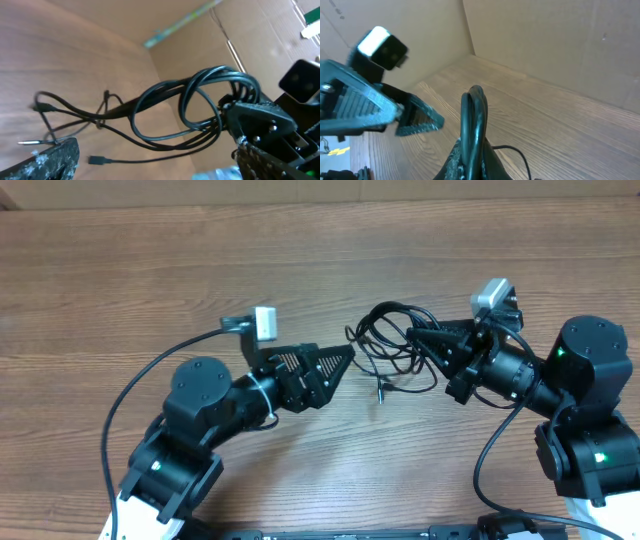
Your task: Untangle cables
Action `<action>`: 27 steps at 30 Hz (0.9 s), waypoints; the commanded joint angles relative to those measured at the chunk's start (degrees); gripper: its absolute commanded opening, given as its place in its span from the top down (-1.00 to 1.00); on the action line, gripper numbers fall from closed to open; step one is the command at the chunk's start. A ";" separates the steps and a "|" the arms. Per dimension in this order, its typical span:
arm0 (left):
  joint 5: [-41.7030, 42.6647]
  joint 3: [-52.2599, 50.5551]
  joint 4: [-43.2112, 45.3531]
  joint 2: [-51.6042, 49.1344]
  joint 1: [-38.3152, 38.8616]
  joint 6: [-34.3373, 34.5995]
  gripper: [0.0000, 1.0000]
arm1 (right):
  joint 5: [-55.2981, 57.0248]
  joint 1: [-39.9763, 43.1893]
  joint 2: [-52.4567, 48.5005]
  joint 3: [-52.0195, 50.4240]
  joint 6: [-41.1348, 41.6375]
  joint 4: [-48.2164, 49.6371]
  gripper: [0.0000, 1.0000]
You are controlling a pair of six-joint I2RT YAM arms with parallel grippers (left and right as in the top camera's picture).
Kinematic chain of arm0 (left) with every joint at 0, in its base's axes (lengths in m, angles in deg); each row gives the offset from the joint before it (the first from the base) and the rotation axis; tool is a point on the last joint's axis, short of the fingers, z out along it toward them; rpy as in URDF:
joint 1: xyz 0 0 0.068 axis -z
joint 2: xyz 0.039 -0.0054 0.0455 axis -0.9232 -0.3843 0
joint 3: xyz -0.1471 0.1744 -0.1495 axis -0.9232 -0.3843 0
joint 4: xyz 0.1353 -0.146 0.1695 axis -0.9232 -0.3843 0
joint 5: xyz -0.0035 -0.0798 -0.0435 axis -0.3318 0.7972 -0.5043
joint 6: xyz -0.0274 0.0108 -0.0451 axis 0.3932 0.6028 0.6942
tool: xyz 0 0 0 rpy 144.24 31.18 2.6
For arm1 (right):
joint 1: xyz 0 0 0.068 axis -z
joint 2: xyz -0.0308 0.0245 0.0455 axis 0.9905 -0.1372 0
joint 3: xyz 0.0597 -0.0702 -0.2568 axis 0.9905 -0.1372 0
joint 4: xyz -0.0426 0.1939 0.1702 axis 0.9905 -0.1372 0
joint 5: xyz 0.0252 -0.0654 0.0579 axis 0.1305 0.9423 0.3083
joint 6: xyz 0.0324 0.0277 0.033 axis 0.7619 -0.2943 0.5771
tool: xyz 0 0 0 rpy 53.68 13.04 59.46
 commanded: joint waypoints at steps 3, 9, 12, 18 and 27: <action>6.08 1.29 0.57 -5.53 -0.28 5.95 -1.00 | -1.60 -0.28 0.85 2.34 -0.35 0.11 0.92; 10.73 1.29 5.33 -9.01 -0.24 7.39 -0.99 | -1.57 -0.28 0.83 2.34 -0.35 -0.39 0.92; 10.64 1.29 6.40 -9.84 0.81 10.49 -0.99 | -1.55 -0.28 0.72 2.32 -0.35 -0.52 0.92; 9.92 1.29 6.58 -9.97 3.23 12.13 -1.00 | -1.53 -0.28 0.28 2.32 -0.35 -0.70 0.92; 1.77 1.29 8.31 -10.49 5.20 16.24 -0.98 | -3.10 -0.28 -0.46 2.32 -0.17 -0.74 0.92</action>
